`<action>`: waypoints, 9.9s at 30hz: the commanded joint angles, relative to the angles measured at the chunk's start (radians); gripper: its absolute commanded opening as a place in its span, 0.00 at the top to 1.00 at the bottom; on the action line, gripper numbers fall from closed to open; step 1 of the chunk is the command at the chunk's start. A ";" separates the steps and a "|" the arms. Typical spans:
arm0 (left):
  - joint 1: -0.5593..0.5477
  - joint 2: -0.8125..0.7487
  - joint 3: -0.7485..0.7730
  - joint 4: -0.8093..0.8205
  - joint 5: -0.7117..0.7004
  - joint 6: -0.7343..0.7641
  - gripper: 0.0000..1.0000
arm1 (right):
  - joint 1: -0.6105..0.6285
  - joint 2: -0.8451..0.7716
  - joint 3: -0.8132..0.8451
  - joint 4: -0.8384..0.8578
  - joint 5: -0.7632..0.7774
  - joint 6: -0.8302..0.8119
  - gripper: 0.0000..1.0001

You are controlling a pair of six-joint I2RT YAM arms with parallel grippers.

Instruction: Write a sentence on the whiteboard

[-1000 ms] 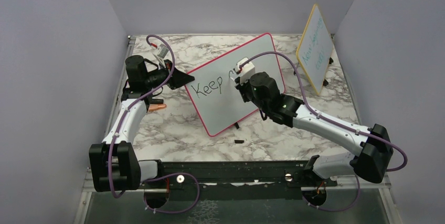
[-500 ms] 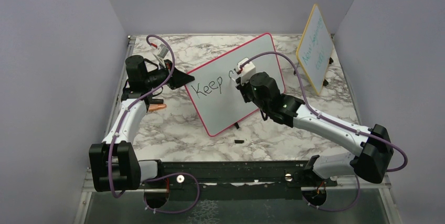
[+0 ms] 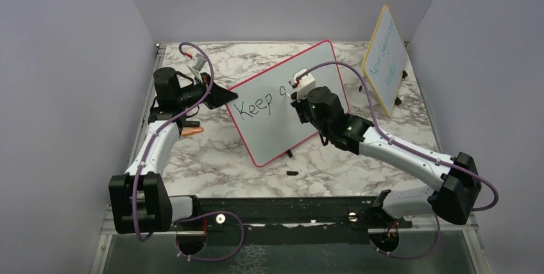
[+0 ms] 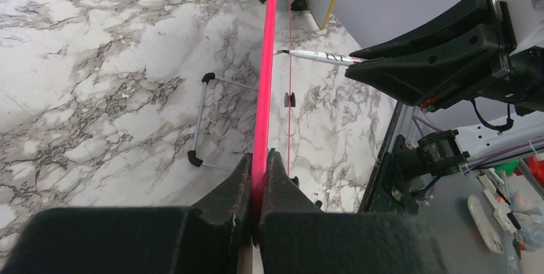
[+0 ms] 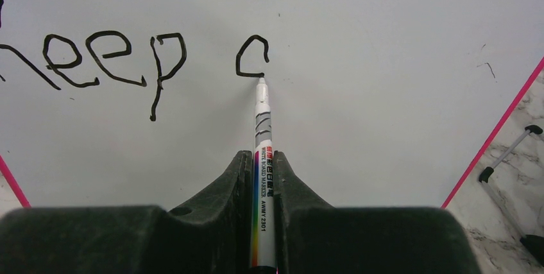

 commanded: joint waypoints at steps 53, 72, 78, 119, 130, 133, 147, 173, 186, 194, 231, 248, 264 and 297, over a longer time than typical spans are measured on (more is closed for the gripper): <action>-0.019 0.029 -0.004 -0.065 -0.039 0.086 1.00 | -0.013 0.001 0.043 -0.171 -0.157 0.017 1.00; -0.018 0.024 -0.006 -0.072 -0.040 0.088 1.00 | -0.022 -0.088 -0.002 -0.032 -0.050 0.051 0.99; -0.019 0.025 -0.006 -0.073 -0.040 0.090 1.00 | -0.051 -0.099 -0.014 -0.002 -0.056 0.051 1.00; -0.019 0.027 -0.003 -0.077 -0.039 0.092 1.00 | -0.092 -0.003 0.020 0.072 -0.136 0.051 1.00; -0.019 0.027 -0.003 -0.077 -0.039 0.092 1.00 | -0.092 -0.016 0.004 0.018 -0.157 0.051 1.00; -0.018 0.027 -0.003 -0.078 -0.039 0.092 1.00 | -0.091 -0.019 -0.004 0.003 -0.160 0.051 1.00; -0.018 0.031 -0.003 -0.077 -0.040 0.092 1.00 | -0.092 -0.037 -0.030 -0.041 -0.134 0.051 1.00; -0.018 0.033 -0.001 -0.077 -0.034 0.092 1.00 | -0.097 -0.007 -0.018 0.090 -0.047 0.042 0.99; -0.018 0.031 -0.001 -0.077 -0.034 0.092 1.00 | -0.097 -0.008 -0.001 0.090 -0.104 0.036 1.00; -0.018 0.029 -0.001 -0.077 -0.036 0.092 1.00 | -0.097 -0.021 -0.006 0.125 -0.115 0.041 0.99; -0.019 0.031 -0.002 -0.077 -0.040 0.089 1.00 | -0.156 -0.097 -0.045 0.068 -0.075 0.005 0.99; -0.018 0.034 -0.001 -0.080 -0.041 0.092 1.00 | -0.163 -0.056 -0.034 0.091 -0.131 -0.009 1.00; -0.019 0.036 0.000 -0.080 -0.039 0.092 1.00 | -0.163 -0.031 -0.018 0.134 -0.129 -0.015 1.00; -0.019 0.036 0.002 -0.081 -0.035 0.092 1.00 | -0.163 -0.051 -0.042 0.142 -0.197 -0.017 1.00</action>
